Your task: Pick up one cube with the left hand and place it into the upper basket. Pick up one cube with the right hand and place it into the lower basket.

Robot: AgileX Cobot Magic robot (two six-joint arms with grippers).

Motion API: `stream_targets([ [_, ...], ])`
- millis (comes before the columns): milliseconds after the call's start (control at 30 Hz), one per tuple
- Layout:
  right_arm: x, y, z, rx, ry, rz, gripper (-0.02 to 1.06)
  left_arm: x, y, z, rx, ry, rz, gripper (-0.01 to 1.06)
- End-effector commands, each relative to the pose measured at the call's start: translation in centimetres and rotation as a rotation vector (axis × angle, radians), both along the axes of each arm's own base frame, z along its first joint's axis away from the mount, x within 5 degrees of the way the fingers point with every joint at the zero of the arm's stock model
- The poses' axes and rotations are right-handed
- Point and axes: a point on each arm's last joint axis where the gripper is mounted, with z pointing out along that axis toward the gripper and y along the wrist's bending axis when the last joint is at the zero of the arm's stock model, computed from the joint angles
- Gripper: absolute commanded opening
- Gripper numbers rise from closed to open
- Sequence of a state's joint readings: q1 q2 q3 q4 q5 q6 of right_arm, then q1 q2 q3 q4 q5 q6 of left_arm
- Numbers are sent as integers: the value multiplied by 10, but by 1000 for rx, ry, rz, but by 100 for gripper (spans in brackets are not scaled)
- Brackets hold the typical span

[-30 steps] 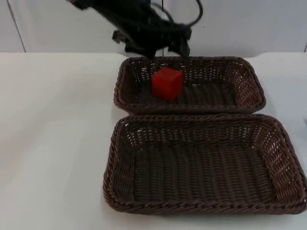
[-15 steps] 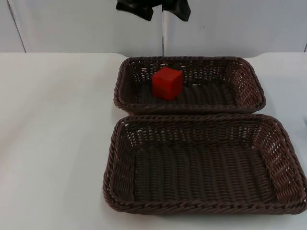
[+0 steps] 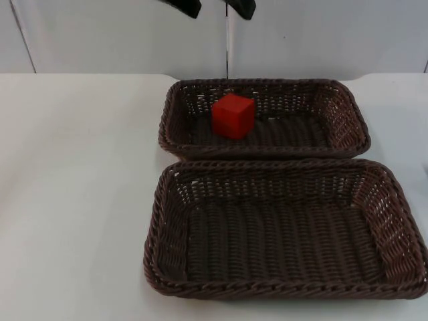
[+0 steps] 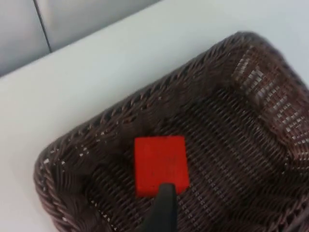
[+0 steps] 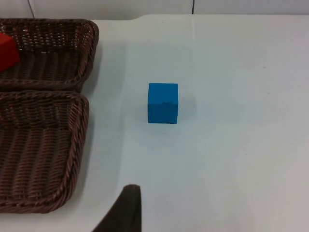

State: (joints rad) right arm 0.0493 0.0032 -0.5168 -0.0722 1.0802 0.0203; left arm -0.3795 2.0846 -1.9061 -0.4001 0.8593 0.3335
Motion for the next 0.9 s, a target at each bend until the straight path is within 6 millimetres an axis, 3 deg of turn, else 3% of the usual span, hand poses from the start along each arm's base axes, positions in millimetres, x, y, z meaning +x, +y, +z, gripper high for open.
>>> stream_targets([
  [0,0,0,-1,-8,-2,-6,105,-10,2,23,-3,-25,-9,78],
  [533,0,0,-1,-8,-2,-6,105,-38,14,72,-9,-57,-4,78],
  [867,0,0,-1,-8,-2,-6,105,-51,23,82,41,-45,8,78],
])
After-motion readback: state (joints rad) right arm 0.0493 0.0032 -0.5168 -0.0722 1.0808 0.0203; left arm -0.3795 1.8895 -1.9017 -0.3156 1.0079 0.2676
